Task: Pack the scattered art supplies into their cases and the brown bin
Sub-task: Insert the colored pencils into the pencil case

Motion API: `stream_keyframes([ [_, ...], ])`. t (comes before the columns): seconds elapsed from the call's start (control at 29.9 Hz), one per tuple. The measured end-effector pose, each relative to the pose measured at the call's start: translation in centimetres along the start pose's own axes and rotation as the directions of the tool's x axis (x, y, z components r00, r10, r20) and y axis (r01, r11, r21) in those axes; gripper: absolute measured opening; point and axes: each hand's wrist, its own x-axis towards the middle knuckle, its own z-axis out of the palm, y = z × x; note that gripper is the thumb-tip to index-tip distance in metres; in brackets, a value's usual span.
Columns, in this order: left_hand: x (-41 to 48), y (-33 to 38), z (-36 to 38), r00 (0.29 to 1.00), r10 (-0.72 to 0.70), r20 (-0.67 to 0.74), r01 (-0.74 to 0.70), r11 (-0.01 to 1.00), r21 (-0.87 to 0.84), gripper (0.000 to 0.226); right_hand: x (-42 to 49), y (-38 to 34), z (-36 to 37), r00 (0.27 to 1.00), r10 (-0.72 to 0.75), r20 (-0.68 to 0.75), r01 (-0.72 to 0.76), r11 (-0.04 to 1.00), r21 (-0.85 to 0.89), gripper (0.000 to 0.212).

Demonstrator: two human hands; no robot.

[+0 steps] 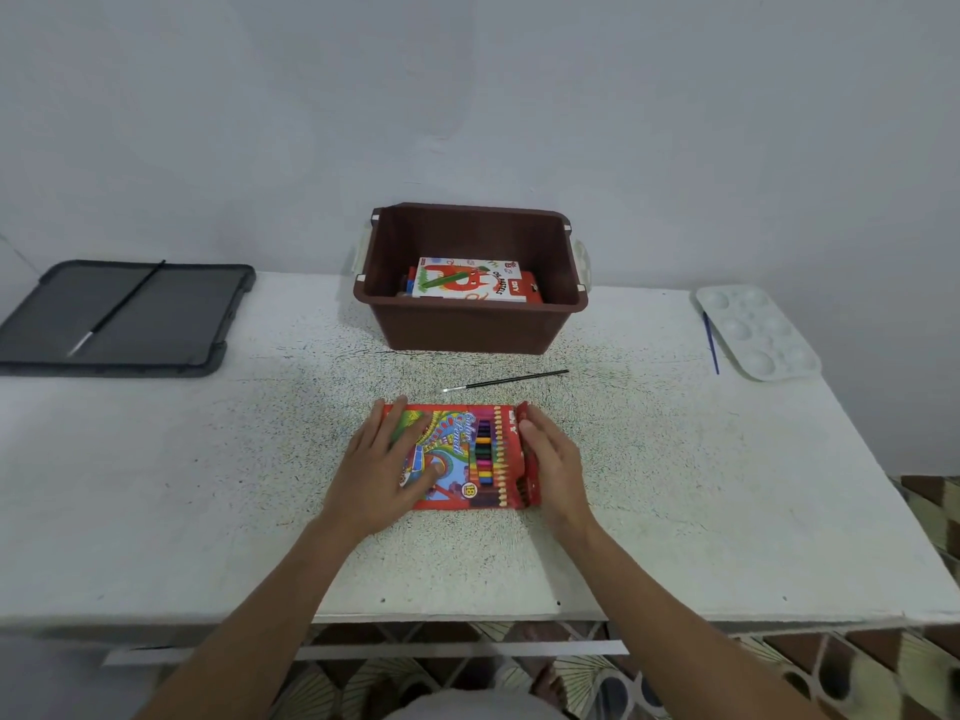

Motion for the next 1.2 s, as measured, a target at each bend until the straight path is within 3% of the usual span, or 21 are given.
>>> stream_keyframes([
  [0.07, 0.0, -0.1, 0.1, 1.000, 0.011, -0.002, -0.011, 1.000, -0.007, 0.085, -0.4, 0.4, 0.7, 0.997, 0.038, 0.060, -0.032, 0.995, -0.090, 0.056],
  [0.17, -0.1, -0.3, 0.3, 1.000, 0.022, -0.014, -0.022, 1.000, -0.015, 0.082, -0.7, 1.4, 1.9, 0.991, 0.048, 0.126, 0.005, 0.920, -0.393, 0.093],
  [0.27, 0.0, -0.2, 0.4, 1.000, 0.023, -0.018, -0.023, 0.999, -0.027, 0.082, -0.8, 1.5, 2.6, 0.985, -0.034, 0.170, 0.132, 0.779, -0.613, 0.087],
  [0.4, -0.1, -0.3, 0.4, 0.999, 0.033, -0.027, -0.034, 0.999, -0.022, 0.082, -0.8, 1.9, 3.4, 0.978, -0.054, 0.204, 0.195, 0.601, -0.775, 0.093],
  [0.5, 0.0, -0.4, 0.5, 0.999, 0.041, -0.032, -0.042, 0.999, -0.017, 0.081, -0.5, 1.9, 3.4, 0.977, -0.028, 0.212, 0.188, 0.587, -0.788, 0.091],
  [0.63, 0.0, -0.2, 0.6, 0.999, 0.033, -0.023, -0.034, 0.999, -0.019, 0.082, -0.4, 1.1, 2.3, 0.978, 0.031, 0.209, 0.118, 0.740, -0.662, 0.070],
  [0.84, -0.1, 0.0, 0.6, 0.999, 0.029, -0.029, -0.029, 1.000, -0.006, 0.082, -0.6, 2.3, 3.4, 0.969, -0.033, 0.244, 0.227, 0.508, -0.831, 0.070],
  [0.97, 0.0, -0.2, 0.4, 0.999, 0.028, -0.034, -0.029, 1.000, -0.009, 0.080, -0.4, 1.8, 3.3, 0.972, -0.006, 0.234, 0.189, 0.610, -0.770, 0.069],
  [1.1, -0.1, 0.1, 0.5, 0.999, 0.033, -0.027, -0.032, 0.999, 0.013, 0.083, -0.7, 2.0, 3.7, 0.972, -0.013, 0.233, 0.208, 0.499, -0.842, 0.073],
  [1.2, -0.1, -0.1, 0.4, 0.999, 0.043, -0.032, -0.043, 0.999, 0.004, 0.082, -0.7, 1.5, 3.6, 0.970, 0.013, 0.242, 0.193, 0.561, -0.805, 0.072],
])
